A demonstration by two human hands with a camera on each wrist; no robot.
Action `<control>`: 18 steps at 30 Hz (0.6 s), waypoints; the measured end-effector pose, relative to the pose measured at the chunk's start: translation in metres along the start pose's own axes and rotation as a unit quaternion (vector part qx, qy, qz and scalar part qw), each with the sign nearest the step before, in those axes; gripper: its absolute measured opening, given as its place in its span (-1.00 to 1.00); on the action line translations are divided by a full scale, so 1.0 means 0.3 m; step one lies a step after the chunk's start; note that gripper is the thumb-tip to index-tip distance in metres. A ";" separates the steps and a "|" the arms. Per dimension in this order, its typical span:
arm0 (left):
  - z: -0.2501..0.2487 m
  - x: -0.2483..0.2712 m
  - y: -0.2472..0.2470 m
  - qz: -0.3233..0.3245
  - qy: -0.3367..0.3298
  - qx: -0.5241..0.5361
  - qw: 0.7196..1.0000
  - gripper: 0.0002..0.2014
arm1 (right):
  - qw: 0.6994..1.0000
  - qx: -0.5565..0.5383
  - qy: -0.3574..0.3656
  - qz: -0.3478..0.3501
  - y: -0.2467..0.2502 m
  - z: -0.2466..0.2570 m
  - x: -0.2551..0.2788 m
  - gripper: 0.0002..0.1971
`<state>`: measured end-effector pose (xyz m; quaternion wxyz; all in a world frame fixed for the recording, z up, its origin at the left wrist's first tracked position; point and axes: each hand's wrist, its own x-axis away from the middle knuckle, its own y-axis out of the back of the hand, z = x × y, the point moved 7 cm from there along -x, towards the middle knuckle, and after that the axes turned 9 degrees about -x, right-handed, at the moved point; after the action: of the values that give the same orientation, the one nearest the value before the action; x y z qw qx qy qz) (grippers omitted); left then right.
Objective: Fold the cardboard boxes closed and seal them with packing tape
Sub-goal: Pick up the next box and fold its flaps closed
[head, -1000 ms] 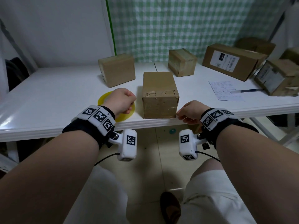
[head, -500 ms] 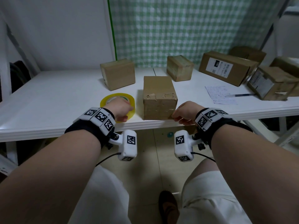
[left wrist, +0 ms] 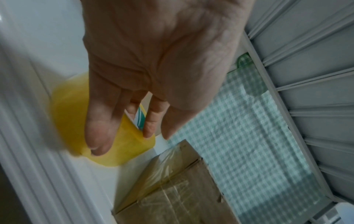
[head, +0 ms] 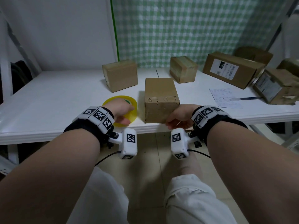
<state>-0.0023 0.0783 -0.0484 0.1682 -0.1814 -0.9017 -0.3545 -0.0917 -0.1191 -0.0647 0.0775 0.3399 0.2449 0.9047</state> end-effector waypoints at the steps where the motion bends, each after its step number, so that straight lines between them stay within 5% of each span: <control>1: 0.003 -0.004 0.003 0.000 0.004 0.007 1.000 -0.55 | 1.000 -0.009 -0.001 0.008 -0.003 0.004 0.003 -0.81; 7: 0.015 0.001 -0.007 -0.010 -0.019 0.026 0.999 -0.56 | 1.000 0.017 0.013 -0.015 0.010 0.005 0.030 -0.79; 11: 0.025 0.016 -0.023 -0.039 -0.058 0.044 0.997 -0.94 | 1.000 0.019 0.019 -0.006 -0.028 -0.015 0.041 -0.79; 15: -0.003 0.052 -0.017 -0.130 -0.152 0.040 0.979 -0.82 | 1.000 0.011 0.016 -0.011 -0.048 -0.047 0.041 -0.84; 18: -0.047 0.080 -0.085 -0.061 -0.220 -0.001 0.974 -0.82 | 0.999 0.029 0.005 -0.013 -0.057 -0.093 0.004 -0.87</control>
<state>-0.0324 0.0560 -0.0429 -0.0563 -0.1999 -0.9256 -0.3165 -0.1114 -0.1147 -0.0906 0.0777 0.3342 0.2762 0.8978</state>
